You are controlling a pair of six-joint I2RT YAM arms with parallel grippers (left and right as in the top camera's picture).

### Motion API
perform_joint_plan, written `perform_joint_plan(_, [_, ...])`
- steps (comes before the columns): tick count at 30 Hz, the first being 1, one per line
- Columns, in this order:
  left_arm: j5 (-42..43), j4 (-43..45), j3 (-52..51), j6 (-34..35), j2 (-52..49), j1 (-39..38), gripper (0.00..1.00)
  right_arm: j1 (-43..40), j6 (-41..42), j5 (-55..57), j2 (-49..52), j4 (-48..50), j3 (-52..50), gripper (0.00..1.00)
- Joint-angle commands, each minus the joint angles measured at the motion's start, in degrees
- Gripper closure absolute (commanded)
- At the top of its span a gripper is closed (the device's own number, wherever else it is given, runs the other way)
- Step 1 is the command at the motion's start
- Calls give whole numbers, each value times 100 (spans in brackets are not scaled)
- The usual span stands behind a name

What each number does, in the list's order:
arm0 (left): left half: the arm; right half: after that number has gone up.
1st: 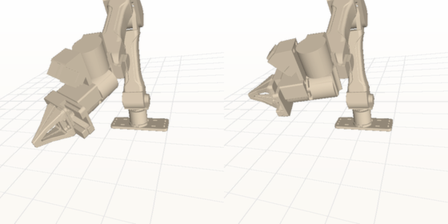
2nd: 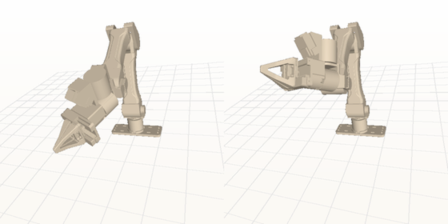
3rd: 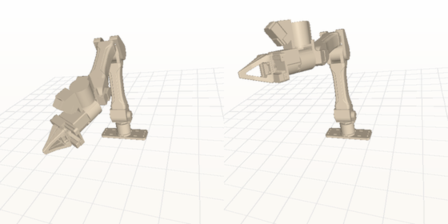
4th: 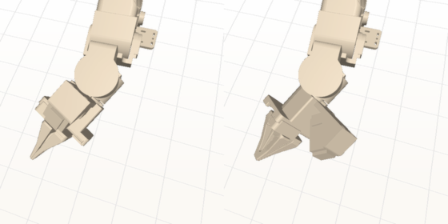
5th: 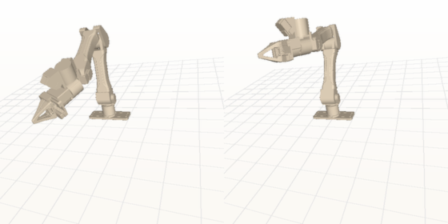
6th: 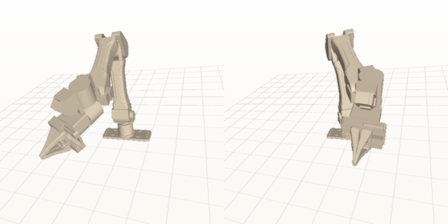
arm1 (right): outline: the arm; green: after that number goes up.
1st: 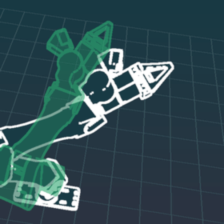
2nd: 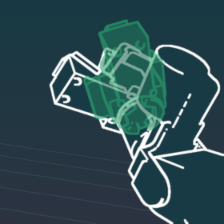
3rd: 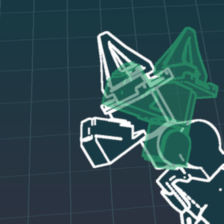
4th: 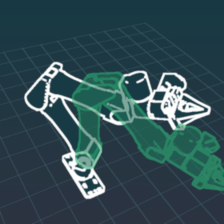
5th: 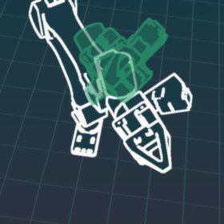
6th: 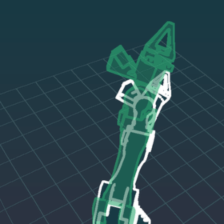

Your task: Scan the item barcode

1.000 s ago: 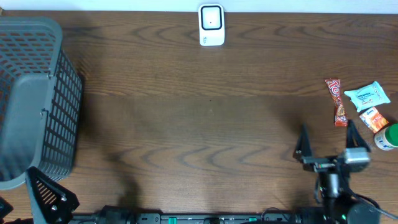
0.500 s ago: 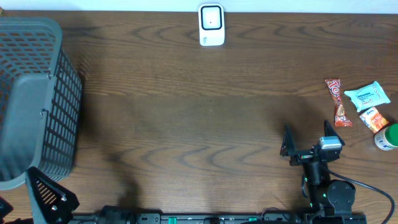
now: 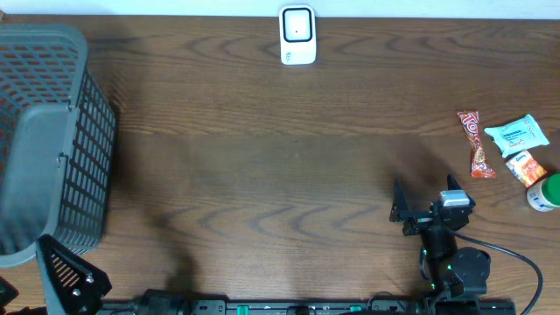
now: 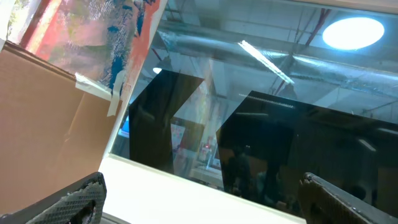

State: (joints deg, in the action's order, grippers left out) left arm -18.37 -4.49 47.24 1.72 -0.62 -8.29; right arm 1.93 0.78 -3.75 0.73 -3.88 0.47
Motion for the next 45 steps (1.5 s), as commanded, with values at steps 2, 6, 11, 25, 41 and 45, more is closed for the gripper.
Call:
perform_joint_plan(2, [-35,26,-20,52,46,22,2,33,-22,61,-42,-20,-15,1])
perform_joint_plan(6, [-35,26,-20,52,46,22,2,33,-22,61,-42,-20,-15,1])
perform_joint_plan(11, [-35,26,-20,52,46,22,2,33,-20,61,-42,-20,-15,1])
perform_joint_plan(25, [-81,-197,-20,4,46,22,2,33,-22,61,-42,-20,-15,1])
perform_joint_plan(41, [142,-76,-2865,442,46,262,2,33,-22,61,-42,-20,-15,1])
perform_joint_plan(45, [297,662,-3591,442,48,267,2,33,-22,61,-42,-20,-15,1])
